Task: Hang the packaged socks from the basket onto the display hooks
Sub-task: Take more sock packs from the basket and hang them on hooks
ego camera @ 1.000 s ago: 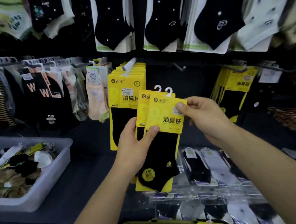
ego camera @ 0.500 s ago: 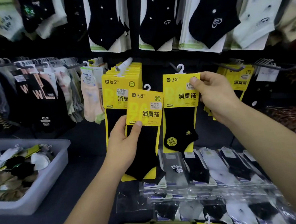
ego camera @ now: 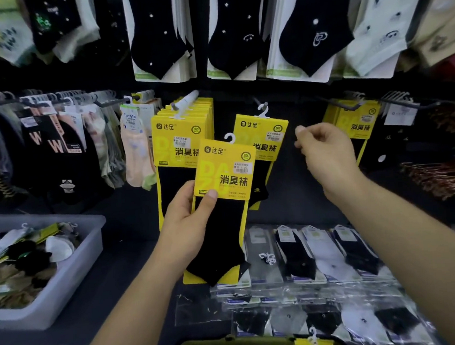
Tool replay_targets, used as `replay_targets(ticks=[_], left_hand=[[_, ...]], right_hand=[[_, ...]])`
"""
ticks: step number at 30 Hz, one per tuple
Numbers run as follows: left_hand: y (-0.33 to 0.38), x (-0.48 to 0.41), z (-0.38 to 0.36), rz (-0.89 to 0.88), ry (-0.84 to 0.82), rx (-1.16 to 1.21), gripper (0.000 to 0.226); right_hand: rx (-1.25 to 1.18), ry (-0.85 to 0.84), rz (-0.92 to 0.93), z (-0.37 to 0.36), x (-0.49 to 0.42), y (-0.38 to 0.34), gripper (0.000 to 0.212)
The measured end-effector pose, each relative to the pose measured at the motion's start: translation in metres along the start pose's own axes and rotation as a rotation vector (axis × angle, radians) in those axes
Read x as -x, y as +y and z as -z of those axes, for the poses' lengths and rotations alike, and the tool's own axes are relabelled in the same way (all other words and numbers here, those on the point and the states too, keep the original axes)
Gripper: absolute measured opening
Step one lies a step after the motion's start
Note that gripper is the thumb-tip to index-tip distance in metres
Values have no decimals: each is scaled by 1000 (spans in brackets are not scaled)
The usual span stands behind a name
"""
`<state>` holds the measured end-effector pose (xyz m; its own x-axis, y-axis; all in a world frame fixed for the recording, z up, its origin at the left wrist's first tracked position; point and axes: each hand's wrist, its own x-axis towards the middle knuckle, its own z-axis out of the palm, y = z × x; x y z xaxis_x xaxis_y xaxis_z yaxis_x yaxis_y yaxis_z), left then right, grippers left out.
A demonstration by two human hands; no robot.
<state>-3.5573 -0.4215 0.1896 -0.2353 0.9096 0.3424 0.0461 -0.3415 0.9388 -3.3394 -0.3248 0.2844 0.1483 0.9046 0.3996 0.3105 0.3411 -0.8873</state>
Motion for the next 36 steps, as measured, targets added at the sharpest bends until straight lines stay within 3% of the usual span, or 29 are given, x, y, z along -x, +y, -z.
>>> replay_targets(ticks=[6, 9, 12, 16, 24, 28, 36], left_hand=[[0, 9, -22, 13, -29, -21, 24], [3, 11, -36, 17, -70, -34, 22], [5, 11, -43, -1, -110, -74, 18], [12, 5, -46, 1, -111, -88, 16], [29, -26, -64, 61, -18, -135, 13], [29, -37, -67, 76, 35, -229, 20], [26, -41, -58, 98, -8, -741, 44]], right_hand=[[-66, -408, -11, 3, 48, 9, 20], [-123, -318, 16, 5, 43, 4, 19], [-121, -322, 52, 14, 28, -12, 2], [-31, -383, 90, 19, 10, -24, 12], [182, -136, 255, -1, -29, -54, 19], [296, -145, 360, -14, -37, -61, 21], [386, -63, 509, -14, -24, -40, 17]])
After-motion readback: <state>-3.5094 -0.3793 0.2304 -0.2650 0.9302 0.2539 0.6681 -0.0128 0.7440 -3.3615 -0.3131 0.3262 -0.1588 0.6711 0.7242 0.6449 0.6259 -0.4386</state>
